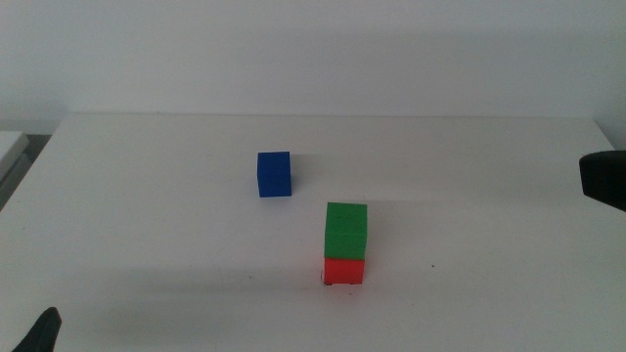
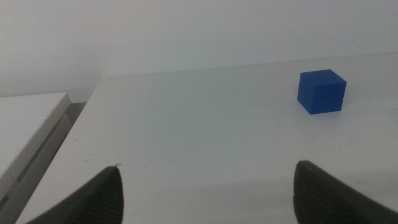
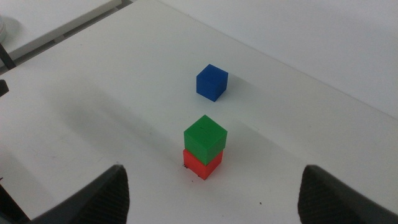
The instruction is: Stack red cubes first, then green, then blue cubes in a specific spot.
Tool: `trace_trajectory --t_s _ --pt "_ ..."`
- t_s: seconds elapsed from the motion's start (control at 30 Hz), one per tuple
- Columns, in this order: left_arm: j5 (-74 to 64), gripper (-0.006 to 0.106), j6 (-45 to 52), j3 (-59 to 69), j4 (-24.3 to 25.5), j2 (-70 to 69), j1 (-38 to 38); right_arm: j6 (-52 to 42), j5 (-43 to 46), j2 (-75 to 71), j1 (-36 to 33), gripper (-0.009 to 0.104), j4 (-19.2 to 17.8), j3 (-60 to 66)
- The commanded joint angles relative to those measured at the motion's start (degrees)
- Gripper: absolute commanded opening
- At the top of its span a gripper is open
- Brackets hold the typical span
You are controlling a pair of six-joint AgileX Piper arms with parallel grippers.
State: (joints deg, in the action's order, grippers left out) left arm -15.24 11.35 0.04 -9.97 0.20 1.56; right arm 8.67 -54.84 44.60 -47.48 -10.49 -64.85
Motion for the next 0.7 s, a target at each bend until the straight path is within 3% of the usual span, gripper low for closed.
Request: trace_trajectory --t_s 0.0,0.13,0.37,0.5,0.67 --pt "0.76 0.094 -0.28 -0.04 -0.01 -0.2 0.23 -0.57 0.64 -0.28 0.35 0.093 -0.33 0.27" --pt "-11.51 0.094 -0.28 -14.7 -3.49 16.27 0.34 -0.57 0.64 -0.28 0.35 0.093 -0.33 0.27" --pt "-40.08 0.094 4.76 -50.59 -2.95 45.12 0.23 -0.57 0.64 -0.28 0.35 0.093 -0.33 0.27" --pt "-53.95 0.094 0.12 -63.78 -3.8 57.58 0.23 -0.57 0.64 -0.28 0.35 0.093 -0.33 0.27" --pt "-54.72 0.094 -0.44 -71.32 -5.9 68.35 1.73 -0.57 0.64 -0.28 0.35 0.093 -0.33 0.27"
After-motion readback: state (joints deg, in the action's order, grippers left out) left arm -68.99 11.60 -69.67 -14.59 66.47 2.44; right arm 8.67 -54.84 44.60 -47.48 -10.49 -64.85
